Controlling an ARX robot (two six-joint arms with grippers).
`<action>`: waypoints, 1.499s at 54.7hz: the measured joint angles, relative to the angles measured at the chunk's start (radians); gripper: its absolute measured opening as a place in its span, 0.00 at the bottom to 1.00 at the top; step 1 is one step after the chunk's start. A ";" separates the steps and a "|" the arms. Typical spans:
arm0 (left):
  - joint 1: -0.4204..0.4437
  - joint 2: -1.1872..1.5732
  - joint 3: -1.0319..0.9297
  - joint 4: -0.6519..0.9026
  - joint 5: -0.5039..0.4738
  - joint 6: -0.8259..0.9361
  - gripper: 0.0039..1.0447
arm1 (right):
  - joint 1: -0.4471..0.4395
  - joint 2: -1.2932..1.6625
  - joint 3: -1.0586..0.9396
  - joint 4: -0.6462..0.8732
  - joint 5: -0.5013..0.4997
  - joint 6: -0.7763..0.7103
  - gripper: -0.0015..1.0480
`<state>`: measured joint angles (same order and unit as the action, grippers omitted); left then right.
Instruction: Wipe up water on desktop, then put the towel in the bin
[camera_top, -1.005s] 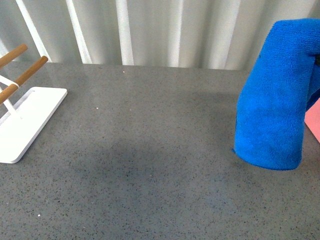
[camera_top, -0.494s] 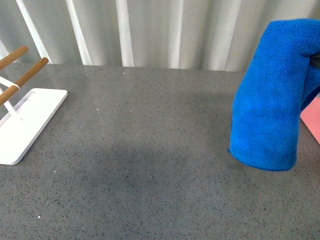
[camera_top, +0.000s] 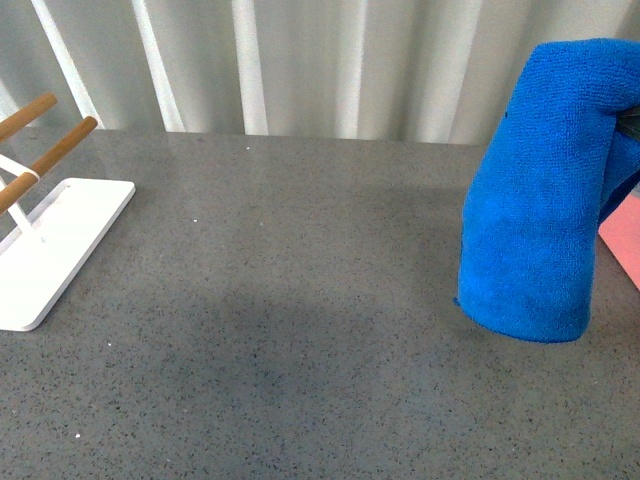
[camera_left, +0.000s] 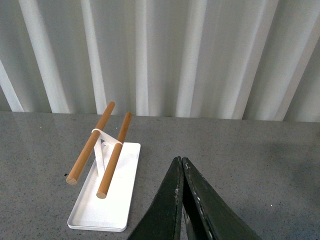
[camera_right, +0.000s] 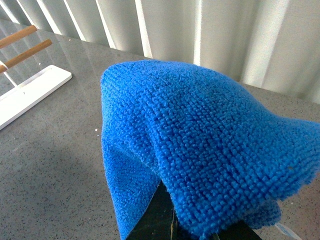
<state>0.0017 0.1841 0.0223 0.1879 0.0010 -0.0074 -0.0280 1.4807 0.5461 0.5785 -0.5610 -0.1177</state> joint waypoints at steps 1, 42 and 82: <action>0.000 -0.002 0.000 -0.002 0.000 0.000 0.03 | 0.002 0.000 0.000 0.000 0.004 -0.002 0.03; 0.000 -0.181 0.000 -0.187 0.000 0.000 0.59 | 0.055 0.121 0.146 -0.389 0.206 -0.159 0.03; 0.000 -0.181 0.000 -0.187 0.000 0.002 0.94 | 0.108 0.587 0.430 -0.525 0.279 -0.258 0.03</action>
<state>0.0017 0.0032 0.0223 0.0006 0.0013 -0.0051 0.0799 2.0678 0.9760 0.0536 -0.2821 -0.3756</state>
